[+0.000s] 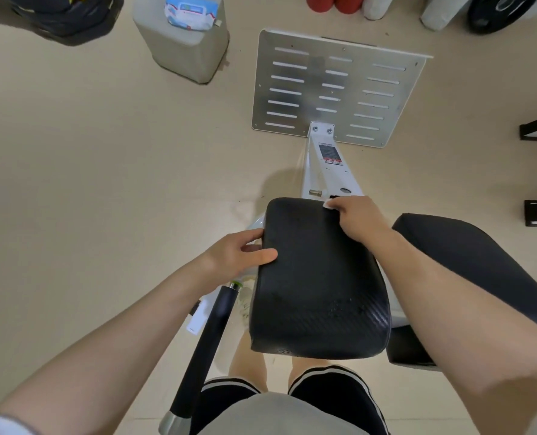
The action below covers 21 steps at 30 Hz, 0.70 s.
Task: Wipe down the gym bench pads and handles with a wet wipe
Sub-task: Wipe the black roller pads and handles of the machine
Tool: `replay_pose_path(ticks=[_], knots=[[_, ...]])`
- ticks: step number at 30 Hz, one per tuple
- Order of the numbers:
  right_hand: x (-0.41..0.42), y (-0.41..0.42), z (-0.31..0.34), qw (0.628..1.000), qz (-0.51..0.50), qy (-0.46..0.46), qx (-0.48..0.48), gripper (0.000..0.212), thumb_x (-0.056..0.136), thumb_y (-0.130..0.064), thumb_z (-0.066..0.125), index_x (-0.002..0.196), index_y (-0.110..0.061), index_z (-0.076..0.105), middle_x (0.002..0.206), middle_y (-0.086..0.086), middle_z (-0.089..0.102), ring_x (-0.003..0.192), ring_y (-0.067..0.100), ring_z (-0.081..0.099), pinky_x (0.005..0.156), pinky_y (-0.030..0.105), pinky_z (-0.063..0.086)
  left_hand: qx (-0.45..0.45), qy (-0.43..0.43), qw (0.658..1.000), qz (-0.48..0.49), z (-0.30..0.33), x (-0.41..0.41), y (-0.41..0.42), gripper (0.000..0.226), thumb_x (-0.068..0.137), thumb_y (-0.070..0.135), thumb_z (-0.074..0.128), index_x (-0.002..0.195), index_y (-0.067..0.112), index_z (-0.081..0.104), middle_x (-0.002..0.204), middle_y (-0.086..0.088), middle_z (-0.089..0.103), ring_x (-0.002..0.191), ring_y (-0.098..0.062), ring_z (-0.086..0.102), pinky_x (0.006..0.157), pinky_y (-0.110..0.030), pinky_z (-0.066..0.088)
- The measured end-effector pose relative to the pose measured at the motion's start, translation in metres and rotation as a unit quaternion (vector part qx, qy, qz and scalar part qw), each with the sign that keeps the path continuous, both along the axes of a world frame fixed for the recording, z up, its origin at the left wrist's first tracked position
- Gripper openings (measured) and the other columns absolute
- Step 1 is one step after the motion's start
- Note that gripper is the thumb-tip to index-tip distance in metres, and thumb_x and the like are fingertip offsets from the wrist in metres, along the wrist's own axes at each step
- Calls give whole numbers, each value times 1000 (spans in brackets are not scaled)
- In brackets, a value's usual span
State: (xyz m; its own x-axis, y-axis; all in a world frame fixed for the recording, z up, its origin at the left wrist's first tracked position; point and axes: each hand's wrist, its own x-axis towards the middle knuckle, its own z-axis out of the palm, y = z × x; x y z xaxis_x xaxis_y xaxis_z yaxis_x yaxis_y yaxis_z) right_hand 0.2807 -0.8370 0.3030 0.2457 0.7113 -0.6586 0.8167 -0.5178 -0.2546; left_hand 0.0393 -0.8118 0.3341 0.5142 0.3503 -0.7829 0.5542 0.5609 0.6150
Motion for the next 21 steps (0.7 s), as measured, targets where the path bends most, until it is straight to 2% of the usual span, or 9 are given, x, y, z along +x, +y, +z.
replay_pose_path(ticks=[2, 4, 5, 8, 10, 13, 16, 18, 21], knots=[[-18, 1, 12, 999, 10, 35, 30, 43, 94, -4, 35, 122, -26, 59, 134, 4, 53, 122, 25, 45, 99, 24, 32, 1, 10, 1000, -11, 0, -2, 1, 40, 88, 27, 60, 126, 33, 51, 112, 17, 64, 99, 5, 61, 84, -7, 45], [-45, -2, 29, 992, 41, 96, 69, 38, 97, -8, 35, 122, -24, 59, 134, 0, 54, 124, 21, 46, 96, 17, 28, 4, 24, 999, -21, 4, -3, 1, 44, 87, 33, 61, 130, 33, 50, 120, 12, 62, 107, -5, 60, 94, -23, 45], [-59, -5, 38, 986, 63, 128, 86, 37, 97, -9, 36, 122, -23, 59, 133, 0, 55, 124, 20, 47, 97, 17, 27, 10, 29, 999, -20, 6, -2, 1, 44, 86, 33, 61, 129, 32, 52, 121, 10, 61, 108, -10, 59, 95, -29, 46], [-83, -14, 51, 970, 138, 186, 78, 37, 97, -9, 37, 124, -21, 58, 129, 4, 59, 119, 22, 52, 104, 30, 35, 37, 39, 999, 2, 15, 1, -5, 28, 87, 26, 61, 115, 24, 60, 117, 3, 63, 104, -14, 61, 89, -26, 48], [-83, -15, 51, 965, 157, 197, 68, 38, 96, -8, 37, 125, -22, 57, 130, 3, 58, 120, 21, 51, 106, 34, 36, 25, 33, 999, -1, 21, 0, -9, 27, 86, 24, 63, 112, 25, 59, 115, 1, 65, 101, -13, 62, 89, -24, 49], [-67, -14, 39, 974, 121, 179, 74, 39, 97, -9, 37, 125, -28, 56, 136, -2, 52, 126, 19, 46, 108, 31, 32, -10, 17, 1000, -20, 20, -4, -14, 48, 80, 30, 69, 125, 27, 52, 112, 5, 67, 100, -13, 65, 95, -35, 49], [-34, -12, 16, 996, 32, 69, 38, 43, 96, -9, 36, 126, -34, 54, 134, 4, 52, 120, 24, 49, 101, 29, 36, 6, 17, 999, -34, 15, -6, -16, 50, 81, 36, 66, 127, 32, 50, 109, 12, 69, 99, -10, 66, 98, -37, 46], [-17, -8, 8, 1000, -4, 17, 8, 45, 95, -4, 35, 127, -31, 54, 135, 7, 50, 121, 26, 47, 100, 28, 34, 19, 16, 999, -46, 13, -6, -15, 45, 82, 37, 64, 126, 35, 50, 106, 15, 69, 97, -6, 65, 93, -31, 47], [-22, -2, 13, 999, -15, 25, 16, 45, 93, 0, 35, 123, -25, 59, 138, 1, 49, 126, 22, 43, 103, 22, 28, 19, 7, 999, -49, 12, -6, -13, 42, 85, 34, 62, 125, 39, 49, 102, 22, 68, 92, 0, 65, 80, -18, 45]])
